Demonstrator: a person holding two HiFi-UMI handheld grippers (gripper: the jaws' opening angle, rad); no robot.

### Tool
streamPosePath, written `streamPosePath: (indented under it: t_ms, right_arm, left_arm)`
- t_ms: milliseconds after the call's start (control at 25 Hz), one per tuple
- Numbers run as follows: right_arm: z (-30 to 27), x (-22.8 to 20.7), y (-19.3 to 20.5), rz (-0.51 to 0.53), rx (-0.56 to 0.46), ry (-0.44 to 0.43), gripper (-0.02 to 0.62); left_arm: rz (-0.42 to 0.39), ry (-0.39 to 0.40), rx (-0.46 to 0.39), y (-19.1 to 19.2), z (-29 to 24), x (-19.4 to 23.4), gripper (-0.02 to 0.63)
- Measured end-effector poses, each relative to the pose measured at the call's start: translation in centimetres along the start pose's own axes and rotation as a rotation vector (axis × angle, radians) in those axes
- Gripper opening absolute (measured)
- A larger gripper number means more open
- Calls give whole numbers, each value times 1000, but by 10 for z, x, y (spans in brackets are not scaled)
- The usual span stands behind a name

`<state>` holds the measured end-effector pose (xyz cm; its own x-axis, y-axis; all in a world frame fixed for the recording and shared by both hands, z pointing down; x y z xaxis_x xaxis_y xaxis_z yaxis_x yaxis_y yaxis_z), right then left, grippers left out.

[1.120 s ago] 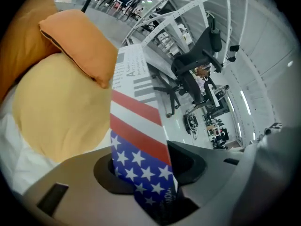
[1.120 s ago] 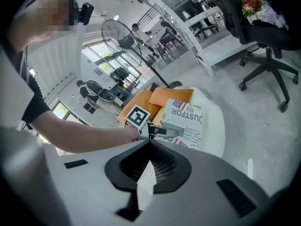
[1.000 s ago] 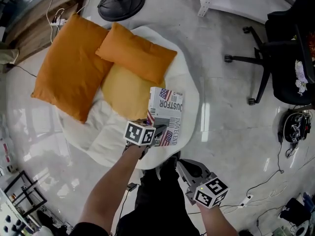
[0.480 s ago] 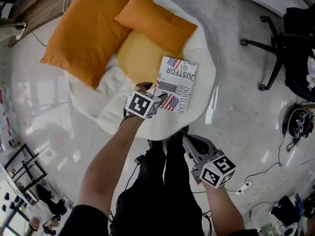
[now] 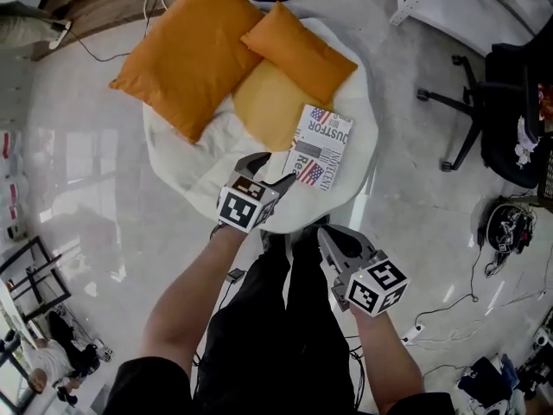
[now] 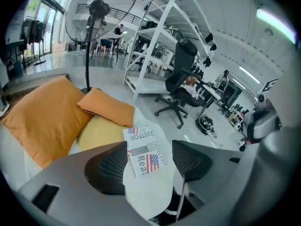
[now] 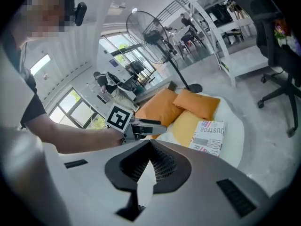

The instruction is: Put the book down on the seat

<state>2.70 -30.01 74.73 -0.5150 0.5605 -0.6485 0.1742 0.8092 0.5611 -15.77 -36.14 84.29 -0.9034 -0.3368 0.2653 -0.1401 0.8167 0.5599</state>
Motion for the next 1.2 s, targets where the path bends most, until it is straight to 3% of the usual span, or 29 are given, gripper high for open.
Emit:
streamPosePath:
  t_ms: [240, 520, 760, 960, 1200]
  right_arm:
    - [47, 90, -45, 66, -28, 20, 15]
    - [110, 156, -73, 157, -92, 97, 15]
    - [151, 177, -68, 194, -121, 128, 15]
    - [189, 196, -63, 250, -167, 60, 15]
    - [268, 197, -27, 380, -180, 2, 15]
  left_arm:
    - [57, -70, -139, -25, 118, -21, 282]
    - [-116, -7, -269, -64, 218, -87, 187]
    - [-167, -8, -360, -72, 283, -120, 145]
    - [-179, -78, -416, -74, 328, -155, 102]
    - [-142, -170, -531, -68, 363, -239, 70]
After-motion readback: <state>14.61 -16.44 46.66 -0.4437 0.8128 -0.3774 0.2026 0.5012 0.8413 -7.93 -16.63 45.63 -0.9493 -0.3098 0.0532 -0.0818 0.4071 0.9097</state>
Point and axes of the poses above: the fingertips, and each gripper's own axes: z backward along the fingers, x to its left, y out of its underside, the point moved 6 cm from there along z, backward along the fingers, and after that the axes turned 3 degrees about -y, right-handed, at the moved point
